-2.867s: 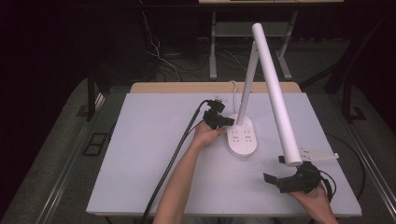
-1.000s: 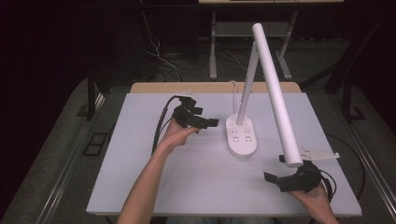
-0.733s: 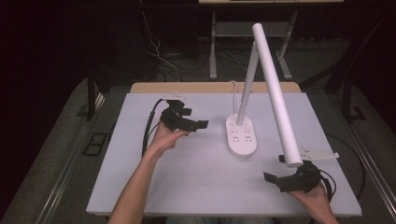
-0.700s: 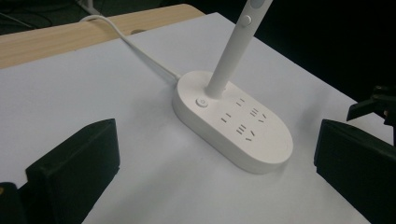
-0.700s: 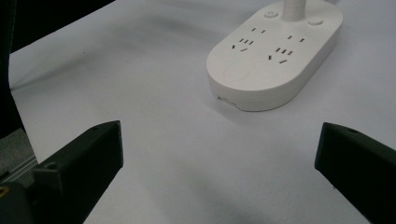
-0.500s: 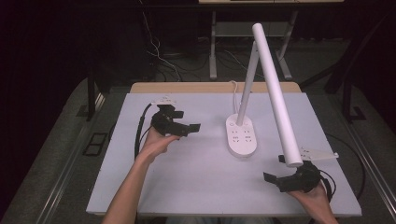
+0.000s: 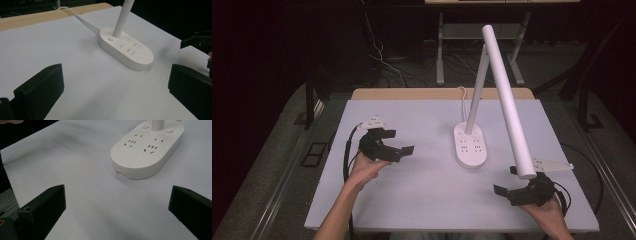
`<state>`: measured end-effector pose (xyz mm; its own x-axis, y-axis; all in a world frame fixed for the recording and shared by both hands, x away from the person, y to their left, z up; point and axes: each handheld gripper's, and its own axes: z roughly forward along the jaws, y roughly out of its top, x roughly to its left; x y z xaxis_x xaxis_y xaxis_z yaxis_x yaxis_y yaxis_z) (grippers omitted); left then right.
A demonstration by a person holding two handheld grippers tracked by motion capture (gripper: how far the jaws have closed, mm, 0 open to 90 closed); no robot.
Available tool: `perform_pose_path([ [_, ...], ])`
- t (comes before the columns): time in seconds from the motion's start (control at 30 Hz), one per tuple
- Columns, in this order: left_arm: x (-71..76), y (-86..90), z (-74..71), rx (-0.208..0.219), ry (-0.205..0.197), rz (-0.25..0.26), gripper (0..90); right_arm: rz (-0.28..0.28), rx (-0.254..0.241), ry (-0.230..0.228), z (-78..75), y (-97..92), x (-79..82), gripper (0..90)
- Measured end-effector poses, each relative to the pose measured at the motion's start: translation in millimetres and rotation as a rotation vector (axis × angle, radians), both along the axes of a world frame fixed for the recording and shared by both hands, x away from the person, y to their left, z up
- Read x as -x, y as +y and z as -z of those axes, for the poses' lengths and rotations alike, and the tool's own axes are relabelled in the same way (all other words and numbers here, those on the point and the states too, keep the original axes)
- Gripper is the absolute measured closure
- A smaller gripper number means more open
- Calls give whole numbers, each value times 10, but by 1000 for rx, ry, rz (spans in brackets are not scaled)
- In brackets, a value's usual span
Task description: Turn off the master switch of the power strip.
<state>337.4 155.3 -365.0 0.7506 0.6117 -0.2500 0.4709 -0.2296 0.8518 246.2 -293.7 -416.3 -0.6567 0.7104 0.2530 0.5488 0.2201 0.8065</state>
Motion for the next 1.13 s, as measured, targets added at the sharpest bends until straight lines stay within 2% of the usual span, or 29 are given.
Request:
perform_pose_path([
  [0.1, 64, 29, 43, 18, 5, 0, 0, -2, 4, 0, 3, 8, 1, 4],
  [0.4, 274, 78, 170, 5, -4, -9, 0, -3, 7, 4, 2, 16, 6, 3],
  [0.6, 410, 127, 288, 23, 3, -20, 0, -2, 8, 2, 2, 9, 12, 4],
  [0.83, 540, 200, 394, 15, 10, -38, 0, -1, 7, 0, 4, 5, 16, 4],
  [1.13, 681, 278, 497, 8, 0, -54, 0, -3, 8, 4, 9, 7, 15, 4],
])
